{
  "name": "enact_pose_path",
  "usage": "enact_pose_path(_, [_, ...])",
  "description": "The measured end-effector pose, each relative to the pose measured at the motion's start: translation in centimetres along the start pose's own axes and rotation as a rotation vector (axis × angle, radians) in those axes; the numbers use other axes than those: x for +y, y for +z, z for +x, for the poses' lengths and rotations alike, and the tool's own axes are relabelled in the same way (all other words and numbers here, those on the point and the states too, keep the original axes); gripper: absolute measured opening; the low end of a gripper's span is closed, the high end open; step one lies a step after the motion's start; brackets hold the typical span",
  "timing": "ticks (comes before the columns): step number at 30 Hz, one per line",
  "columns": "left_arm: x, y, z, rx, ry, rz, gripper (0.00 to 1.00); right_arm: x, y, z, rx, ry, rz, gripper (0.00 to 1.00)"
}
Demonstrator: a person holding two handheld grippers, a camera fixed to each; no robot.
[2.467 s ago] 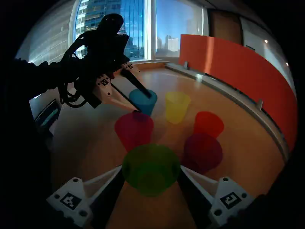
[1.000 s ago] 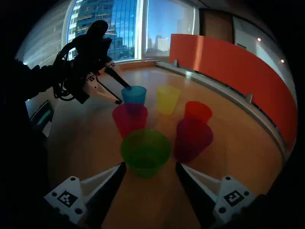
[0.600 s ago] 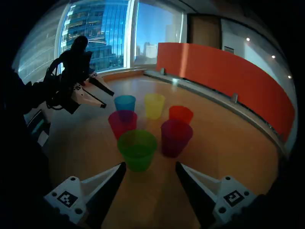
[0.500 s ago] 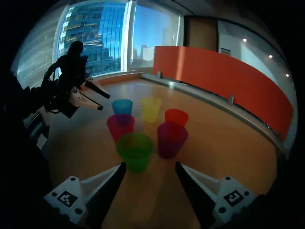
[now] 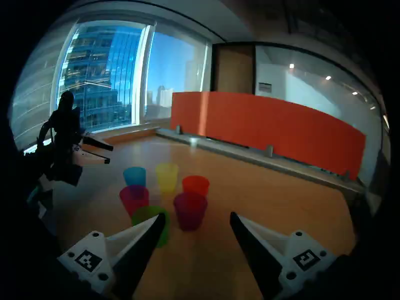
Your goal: Pour water
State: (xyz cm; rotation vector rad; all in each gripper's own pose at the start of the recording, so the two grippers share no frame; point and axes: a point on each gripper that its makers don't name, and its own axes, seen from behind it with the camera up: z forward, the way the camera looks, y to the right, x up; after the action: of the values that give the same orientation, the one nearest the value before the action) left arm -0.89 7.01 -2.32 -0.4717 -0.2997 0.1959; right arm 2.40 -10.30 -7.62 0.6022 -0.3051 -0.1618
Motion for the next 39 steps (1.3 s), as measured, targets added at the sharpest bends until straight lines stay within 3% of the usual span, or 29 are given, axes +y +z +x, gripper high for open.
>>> enact_pose_path(6, [-0.2,-0.7,1.5,0.069,-0.022,0.038,0.96,2.2,-0.3,2.1,0.082,0.034,-0.091,1.00])
enact_pose_path(14, [-2.1,-2.2,2.9,0.167,-0.050,0.145,0.96,5.5,-0.6,3.7,0.181,0.060,-0.243,1.00])
enact_pose_path(24, [-3.6,-3.8,4.5,0.268,-0.103,0.238,0.96,9.0,-1.1,4.6,0.284,0.039,-0.445,1.00])
enact_pose_path(33, [-5.2,-4.9,5.4,0.327,-0.150,0.323,0.96,10.9,-2.3,5.4,0.349,0.094,-0.537,1.00])
enact_pose_path(39, [-5.6,-5.4,6.2,0.347,-0.142,0.361,0.96,11.1,-2.7,5.6,0.360,0.128,-0.546,1.00])
